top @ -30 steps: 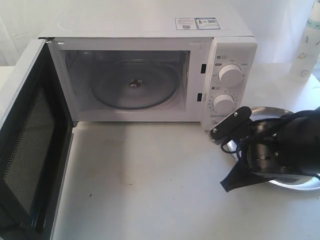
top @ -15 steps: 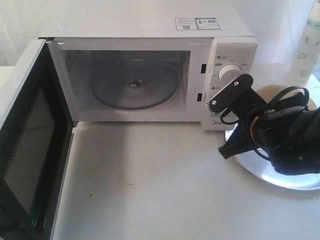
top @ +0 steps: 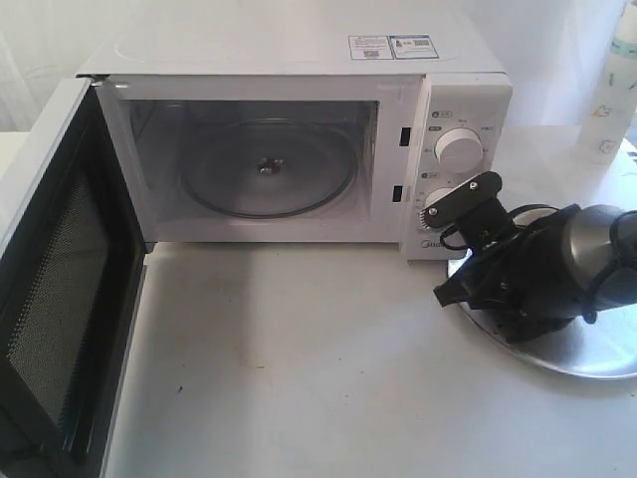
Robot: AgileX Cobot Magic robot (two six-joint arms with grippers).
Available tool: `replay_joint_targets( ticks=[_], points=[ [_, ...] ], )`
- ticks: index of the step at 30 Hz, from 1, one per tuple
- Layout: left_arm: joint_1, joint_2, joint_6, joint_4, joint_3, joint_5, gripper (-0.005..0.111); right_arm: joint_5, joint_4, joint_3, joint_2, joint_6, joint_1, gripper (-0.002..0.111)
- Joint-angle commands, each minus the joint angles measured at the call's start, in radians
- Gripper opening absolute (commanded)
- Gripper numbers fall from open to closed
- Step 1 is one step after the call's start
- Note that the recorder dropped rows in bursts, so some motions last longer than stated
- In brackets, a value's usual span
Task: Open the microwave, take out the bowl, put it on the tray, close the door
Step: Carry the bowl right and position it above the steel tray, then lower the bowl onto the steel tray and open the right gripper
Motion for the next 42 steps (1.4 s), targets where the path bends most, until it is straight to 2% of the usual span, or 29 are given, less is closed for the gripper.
replay_joint_targets(
  ticks=[1, 3, 4, 6, 9, 13, 17, 19, 22, 24, 25, 27, 29, 30, 33, 36, 38, 42],
  points=[
    [-0.006, -0.002, 0.000, -0.009, -0.003, 0.002, 0.000, 0.055, -0.017, -0.032, 0.002, 0.015, -0.005, 0.053],
    [-0.006, -0.002, 0.000, -0.009, -0.003, 0.002, 0.000, 0.086, -0.017, -0.032, 0.002, -0.002, -0.005, 0.066],
    [-0.006, -0.002, 0.000, -0.009, -0.003, 0.002, 0.000, 0.104, -0.017, -0.029, 0.000, -0.021, -0.004, 0.068],
    [-0.006, -0.002, 0.000, -0.009, -0.003, 0.002, 0.000, 0.144, 0.002, -0.025, -0.002, -0.051, -0.001, 0.067],
    [-0.006, -0.002, 0.000, -0.009, -0.003, 0.002, 0.000, 0.180, 0.041, -0.005, -0.018, -0.100, 0.008, 0.061],
    [-0.006, -0.002, 0.000, -0.009, -0.003, 0.002, 0.000, 0.323, 0.045, 0.029, -0.089, -0.061, 0.027, 0.051],
    [-0.006, -0.002, 0.000, -0.009, -0.003, 0.002, 0.000, 0.406, 0.102, 0.088, -0.181, -0.065, 0.027, 0.027],
    [-0.006, -0.002, 0.000, -0.009, -0.003, 0.002, 0.000, 0.372, 0.069, 0.121, -0.211, -0.065, 0.027, 0.018],
    [-0.006, -0.002, 0.000, -0.009, -0.003, 0.002, 0.000, 0.229, 0.023, 0.156, -0.245, -0.065, 0.027, 0.008],
    [-0.006, -0.002, 0.000, -0.009, -0.003, 0.002, 0.000, 0.207, 0.067, 0.160, -0.250, -0.065, 0.027, 0.002],
    [-0.006, -0.002, 0.000, -0.009, -0.003, 0.002, 0.000, 0.257, 0.141, 0.160, -0.248, -0.092, 0.027, 0.000],
    [-0.006, -0.002, 0.000, -0.009, -0.003, 0.002, 0.000, 0.351, 0.239, 0.160, -0.229, -0.132, 0.024, 0.000],
    [-0.006, -0.002, 0.000, -0.009, -0.003, 0.002, 0.000, 0.353, 0.265, 0.160, -0.207, -0.149, 0.012, 0.000],
    [-0.006, -0.002, 0.000, -0.009, -0.003, 0.002, 0.000, 0.326, 0.252, 0.160, -0.199, -0.149, 0.010, 0.000],
    [-0.006, -0.002, 0.000, -0.009, -0.003, 0.002, 0.000, 0.094, 0.131, 0.160, -0.198, -0.097, 0.010, 0.000],
    [-0.006, -0.002, 0.000, -0.009, -0.003, 0.002, 0.000, 0.097, 0.007, 0.160, -0.193, -0.036, 0.001, 0.000],
    [-0.006, -0.002, 0.000, -0.009, -0.003, 0.002, 0.000, 0.101, 0.011, 0.154, -0.180, -0.036, -0.039, 0.000],
    [-0.006, -0.002, 0.000, -0.009, -0.003, 0.002, 0.000, -0.093, 0.022, 0.154, -0.139, -0.053, -0.150, 0.000]
  ],
)
